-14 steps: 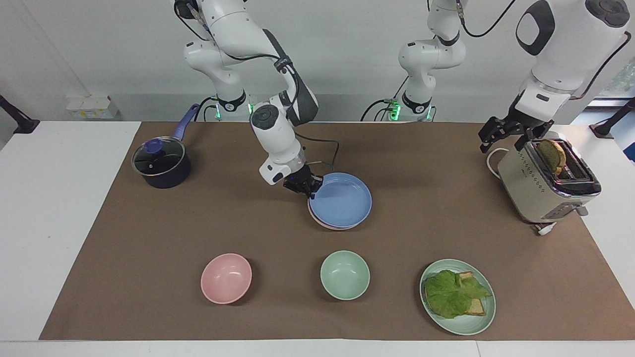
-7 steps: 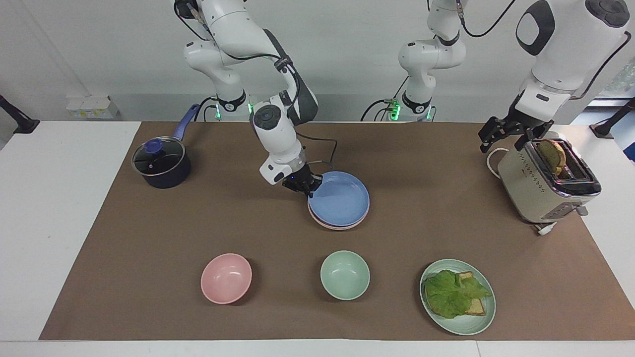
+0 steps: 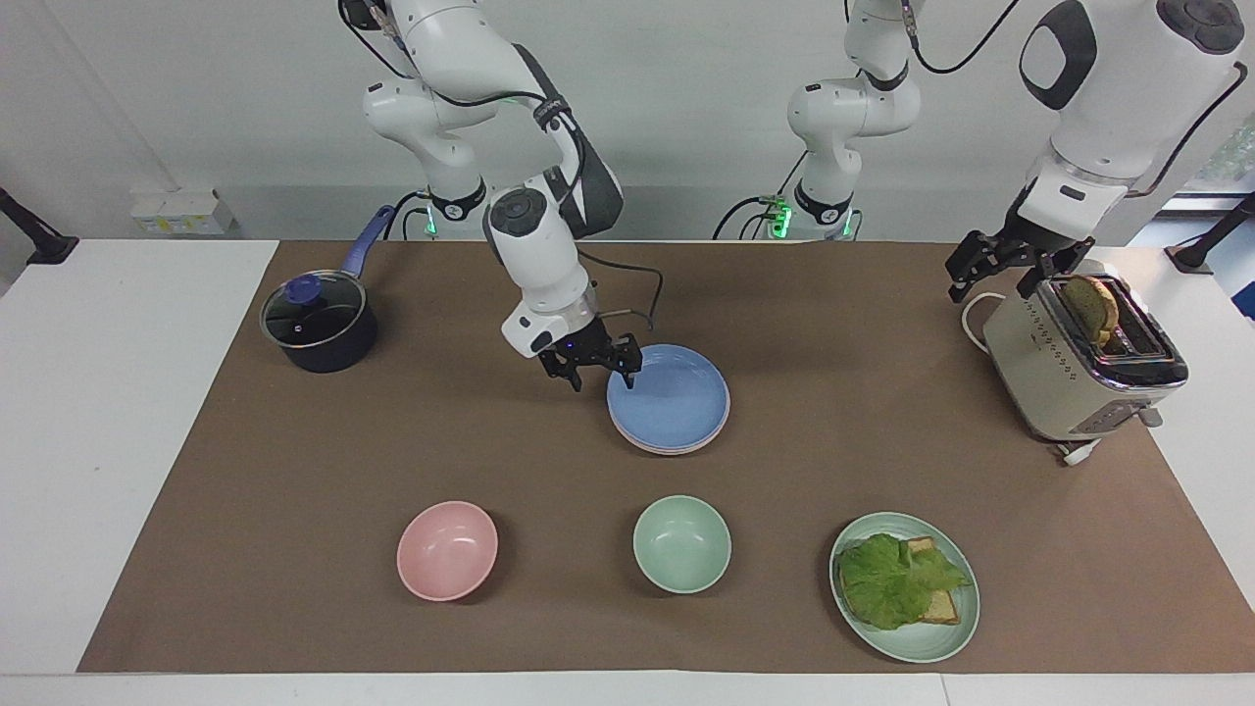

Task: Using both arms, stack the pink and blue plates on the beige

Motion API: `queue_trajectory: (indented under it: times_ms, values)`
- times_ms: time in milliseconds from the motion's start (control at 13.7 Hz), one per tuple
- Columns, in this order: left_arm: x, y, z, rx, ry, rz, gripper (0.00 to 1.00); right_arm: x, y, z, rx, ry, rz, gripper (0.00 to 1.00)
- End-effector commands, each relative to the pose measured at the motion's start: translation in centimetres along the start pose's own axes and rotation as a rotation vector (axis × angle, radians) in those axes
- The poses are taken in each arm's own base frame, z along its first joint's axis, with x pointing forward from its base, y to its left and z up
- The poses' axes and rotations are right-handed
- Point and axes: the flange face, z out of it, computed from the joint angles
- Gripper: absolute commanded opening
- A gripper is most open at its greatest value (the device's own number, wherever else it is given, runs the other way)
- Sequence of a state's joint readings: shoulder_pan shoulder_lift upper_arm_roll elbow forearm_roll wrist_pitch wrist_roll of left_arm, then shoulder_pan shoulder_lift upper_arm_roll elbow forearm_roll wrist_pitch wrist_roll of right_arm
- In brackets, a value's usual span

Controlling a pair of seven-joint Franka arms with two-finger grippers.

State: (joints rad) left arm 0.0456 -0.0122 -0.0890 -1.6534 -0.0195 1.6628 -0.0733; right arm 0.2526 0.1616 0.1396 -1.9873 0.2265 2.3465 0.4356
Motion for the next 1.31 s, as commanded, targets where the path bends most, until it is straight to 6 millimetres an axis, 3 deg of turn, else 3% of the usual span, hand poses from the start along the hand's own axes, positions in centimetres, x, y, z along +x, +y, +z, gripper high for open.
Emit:
queue_trajectory:
  times_ms: [0, 365, 583, 802, 1021, 1240]
  values:
    - [-0.5, -0.3, -0.3, 0.022, 0.015, 0.003, 1.0, 1.6, 5.3, -5.5, -0.072, 0.04, 0.043, 1.0]
    - [-0.5, -0.3, -0.3, 0.02, 0.015, 0.003, 1.0, 4.1, 13.9, -12.4, -0.179, 0.099, 0.049, 1.0]
    - [-0.5, -0.3, -0.3, 0.022, 0.015, 0.003, 1.0, 4.9, 16.4, -17.7, -0.204, 0.077, 0.019, 1.0]
    - [-0.5, -0.3, -0.3, 0.02, 0.015, 0.003, 1.0, 6.2, 15.8, -23.4, -0.241, 0.041, -0.001, 1.0]
    - [-0.5, -0.3, -0.3, 0.022, 0.015, 0.003, 1.0, 6.7, 15.3, -26.3, -0.288, 0.02, -0.01, 1.0]
    - [-0.5, -0.3, -0.3, 0.022, 0.015, 0.003, 1.0, 7.1, 14.6, -27.8, -0.302, -0.032, -0.007, 1.0]
